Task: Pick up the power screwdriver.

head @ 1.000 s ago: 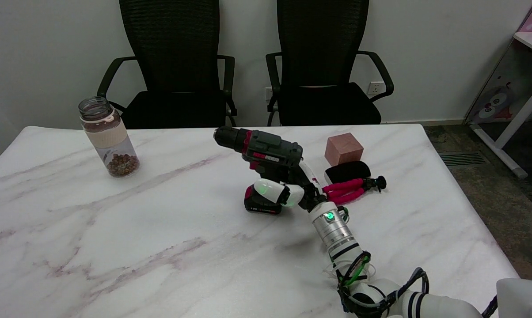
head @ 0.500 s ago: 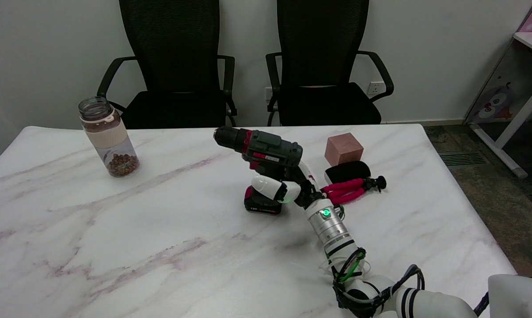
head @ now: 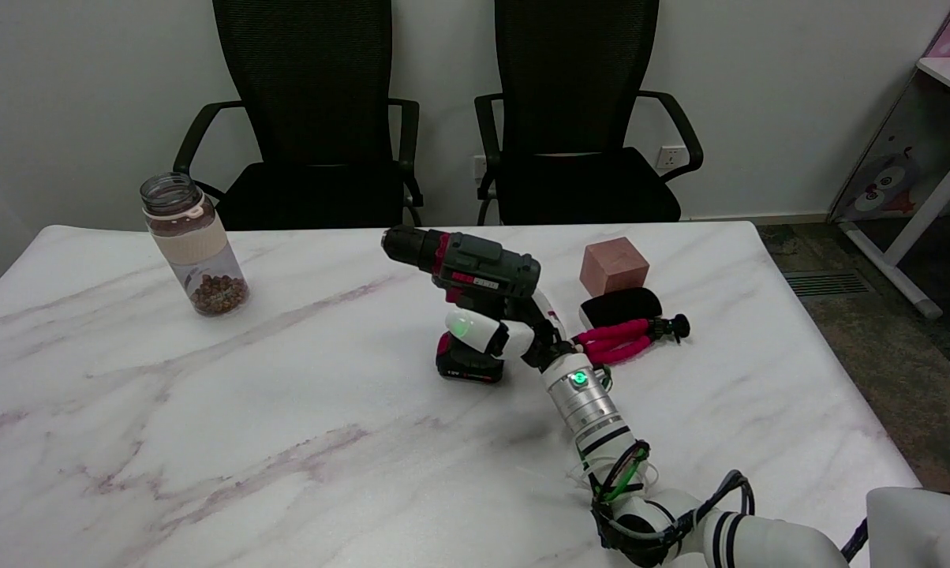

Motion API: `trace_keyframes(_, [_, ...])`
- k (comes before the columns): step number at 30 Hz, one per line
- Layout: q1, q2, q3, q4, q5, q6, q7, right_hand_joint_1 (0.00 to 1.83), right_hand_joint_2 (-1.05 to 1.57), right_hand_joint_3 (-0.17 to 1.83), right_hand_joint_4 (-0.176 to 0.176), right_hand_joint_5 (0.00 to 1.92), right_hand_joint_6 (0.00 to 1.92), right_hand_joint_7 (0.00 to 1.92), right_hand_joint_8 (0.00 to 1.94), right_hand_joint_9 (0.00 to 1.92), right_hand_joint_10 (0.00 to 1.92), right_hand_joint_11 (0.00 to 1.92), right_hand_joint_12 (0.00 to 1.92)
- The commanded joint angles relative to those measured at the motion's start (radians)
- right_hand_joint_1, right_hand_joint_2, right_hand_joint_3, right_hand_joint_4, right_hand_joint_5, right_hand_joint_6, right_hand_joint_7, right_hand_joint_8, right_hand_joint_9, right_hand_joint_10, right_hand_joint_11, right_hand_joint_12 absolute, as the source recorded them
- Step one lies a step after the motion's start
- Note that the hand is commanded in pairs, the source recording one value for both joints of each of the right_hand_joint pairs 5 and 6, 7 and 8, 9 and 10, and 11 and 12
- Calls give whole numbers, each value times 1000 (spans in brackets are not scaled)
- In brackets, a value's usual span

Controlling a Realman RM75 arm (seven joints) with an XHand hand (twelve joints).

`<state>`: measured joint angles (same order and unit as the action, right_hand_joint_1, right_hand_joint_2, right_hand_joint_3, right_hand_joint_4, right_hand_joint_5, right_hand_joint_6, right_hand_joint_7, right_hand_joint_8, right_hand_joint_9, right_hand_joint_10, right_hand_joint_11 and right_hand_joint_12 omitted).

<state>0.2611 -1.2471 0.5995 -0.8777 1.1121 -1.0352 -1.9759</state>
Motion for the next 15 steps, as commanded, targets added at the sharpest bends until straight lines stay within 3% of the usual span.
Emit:
trace_keyframes(1, [6, -2, -10, 6, 0, 4, 9, 874, 40, 802, 32, 511, 511, 511, 511, 517, 517, 585, 585])
trace_keyframes(15, [22, 1, -14, 22, 0, 22, 9, 1031, 64, 662, -11, 434, 434, 434, 434, 596, 596, 651, 651])
